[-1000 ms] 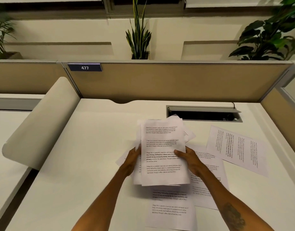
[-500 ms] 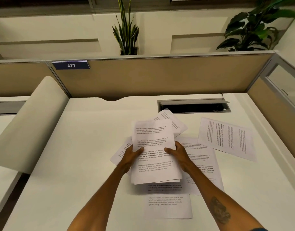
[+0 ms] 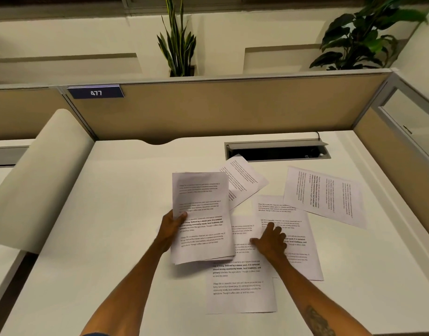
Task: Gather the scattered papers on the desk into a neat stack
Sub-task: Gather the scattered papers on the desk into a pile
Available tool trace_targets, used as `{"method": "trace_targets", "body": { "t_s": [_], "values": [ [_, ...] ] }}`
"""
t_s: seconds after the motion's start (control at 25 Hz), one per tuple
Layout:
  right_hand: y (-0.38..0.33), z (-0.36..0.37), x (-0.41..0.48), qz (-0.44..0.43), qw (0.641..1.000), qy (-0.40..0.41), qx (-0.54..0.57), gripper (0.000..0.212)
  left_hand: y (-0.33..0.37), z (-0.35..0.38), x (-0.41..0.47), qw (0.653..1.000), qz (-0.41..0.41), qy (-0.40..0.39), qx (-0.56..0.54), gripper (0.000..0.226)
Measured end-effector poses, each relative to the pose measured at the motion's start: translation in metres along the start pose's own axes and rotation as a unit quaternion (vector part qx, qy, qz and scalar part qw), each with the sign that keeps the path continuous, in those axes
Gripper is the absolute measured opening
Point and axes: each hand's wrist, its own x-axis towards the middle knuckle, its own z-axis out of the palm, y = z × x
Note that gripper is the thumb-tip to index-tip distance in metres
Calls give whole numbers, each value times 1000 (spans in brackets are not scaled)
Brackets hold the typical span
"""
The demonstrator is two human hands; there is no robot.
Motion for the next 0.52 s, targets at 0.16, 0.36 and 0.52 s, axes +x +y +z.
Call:
{"method": "trace_targets", "body": {
  "t_s": [0.16,0.36,0.52],
  "values": [
    [-5,16,-10,9,999,9,-39,96,-3,-3,2,1000,-12,13,-7,33],
    [-5,17,-8,21,1000,14,12,77,-1,-10,2,1000,-10,18,-2,34],
    [8,1,6,9,980,-50,191,46,2,-23,3,1000,4,30,-1,33]
  ]
}}
